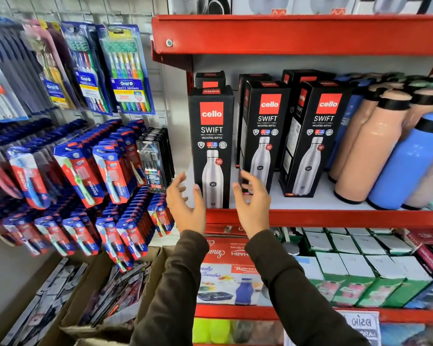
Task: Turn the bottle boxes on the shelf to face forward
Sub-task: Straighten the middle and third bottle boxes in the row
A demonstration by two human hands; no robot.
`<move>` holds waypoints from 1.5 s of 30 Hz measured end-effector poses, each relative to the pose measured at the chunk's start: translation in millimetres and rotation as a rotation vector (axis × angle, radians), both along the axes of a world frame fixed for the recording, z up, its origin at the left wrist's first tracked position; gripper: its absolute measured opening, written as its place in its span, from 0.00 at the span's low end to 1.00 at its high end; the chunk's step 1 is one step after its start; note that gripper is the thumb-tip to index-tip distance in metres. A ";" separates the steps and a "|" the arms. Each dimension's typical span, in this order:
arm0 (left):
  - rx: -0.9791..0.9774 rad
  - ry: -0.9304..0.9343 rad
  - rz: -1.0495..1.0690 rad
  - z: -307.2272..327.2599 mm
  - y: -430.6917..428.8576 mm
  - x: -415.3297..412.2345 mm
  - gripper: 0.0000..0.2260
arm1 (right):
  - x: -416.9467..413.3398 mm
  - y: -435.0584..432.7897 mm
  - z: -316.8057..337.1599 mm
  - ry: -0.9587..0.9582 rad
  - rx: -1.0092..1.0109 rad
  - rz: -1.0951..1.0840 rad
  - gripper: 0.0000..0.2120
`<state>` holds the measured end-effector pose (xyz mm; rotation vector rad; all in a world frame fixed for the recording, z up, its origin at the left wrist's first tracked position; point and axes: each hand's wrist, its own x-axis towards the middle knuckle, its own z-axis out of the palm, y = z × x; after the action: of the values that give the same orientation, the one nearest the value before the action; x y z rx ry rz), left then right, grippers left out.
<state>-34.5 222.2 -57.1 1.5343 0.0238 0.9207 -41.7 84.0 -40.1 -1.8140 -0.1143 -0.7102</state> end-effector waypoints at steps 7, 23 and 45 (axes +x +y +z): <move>0.221 -0.227 0.092 18.1 -52.9 -9.9 0.13 | -0.1 -52.2 14.5 -0.115 0.001 -0.117 0.17; 0.058 0.162 -0.159 57.3 -140.5 56.3 0.23 | 67.4 -94.7 19.4 0.220 -0.008 0.077 0.26; -0.018 0.249 -0.260 52.7 -146.3 68.0 0.27 | 78.2 -73.6 11.8 0.115 -0.062 0.009 0.24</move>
<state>33.5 75.9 -4.4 1.5836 0.0109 0.5200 36.5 10.4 -28.4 -1.9077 -0.0690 -0.6000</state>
